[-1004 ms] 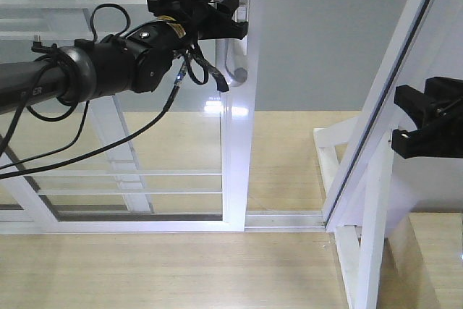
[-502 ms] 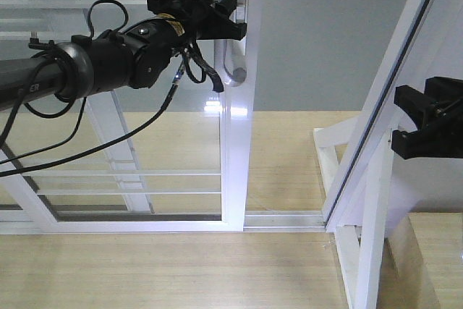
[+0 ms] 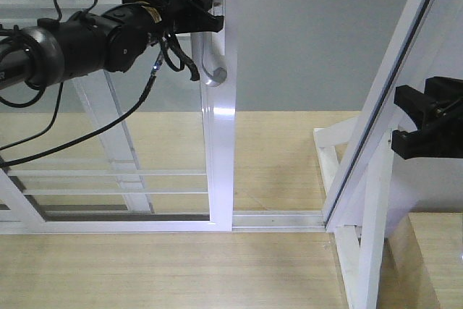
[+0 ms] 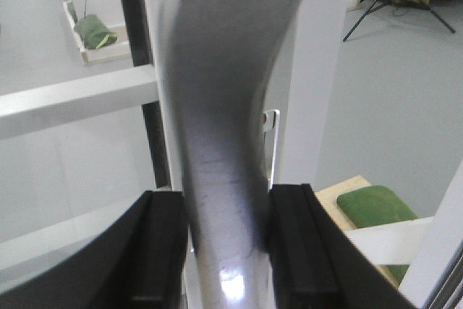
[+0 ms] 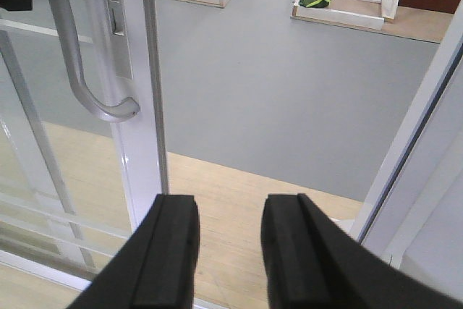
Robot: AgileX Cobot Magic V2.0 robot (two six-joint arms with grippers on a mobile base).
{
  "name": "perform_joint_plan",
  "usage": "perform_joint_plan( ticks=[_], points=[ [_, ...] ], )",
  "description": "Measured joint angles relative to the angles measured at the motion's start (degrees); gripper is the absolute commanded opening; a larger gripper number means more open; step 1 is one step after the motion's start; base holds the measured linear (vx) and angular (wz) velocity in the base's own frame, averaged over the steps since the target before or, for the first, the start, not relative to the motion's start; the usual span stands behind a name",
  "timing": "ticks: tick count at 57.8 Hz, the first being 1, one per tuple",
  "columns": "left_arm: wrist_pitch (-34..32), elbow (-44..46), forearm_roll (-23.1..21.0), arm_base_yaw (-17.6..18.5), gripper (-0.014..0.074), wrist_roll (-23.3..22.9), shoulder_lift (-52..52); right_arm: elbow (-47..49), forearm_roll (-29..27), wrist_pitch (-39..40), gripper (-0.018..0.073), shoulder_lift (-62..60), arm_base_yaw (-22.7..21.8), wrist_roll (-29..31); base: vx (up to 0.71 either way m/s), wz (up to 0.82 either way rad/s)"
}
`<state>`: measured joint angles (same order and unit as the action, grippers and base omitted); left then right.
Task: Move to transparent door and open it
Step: 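Slide the door farther open with the left gripper, away from the right gripper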
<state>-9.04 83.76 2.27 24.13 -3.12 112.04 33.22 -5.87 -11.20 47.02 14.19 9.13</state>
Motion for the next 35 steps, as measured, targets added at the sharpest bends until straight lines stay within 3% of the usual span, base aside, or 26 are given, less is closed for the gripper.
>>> perform_joint_plan(
  ticks=[22, 35],
  points=[
    [9.04, -0.16, -0.80, -5.11, 0.0367, 0.16, -3.54, 0.00, 0.00, -1.50, 0.0307, 0.00, 0.00, 0.22, 0.00, 0.00],
    [12.11, -0.16, -0.82, -8.82, 0.0367, 0.16, -5.29, 0.00, 0.00, -1.50, 0.0307, 0.00, 0.00, 3.24, 0.00, 0.00]
  ],
)
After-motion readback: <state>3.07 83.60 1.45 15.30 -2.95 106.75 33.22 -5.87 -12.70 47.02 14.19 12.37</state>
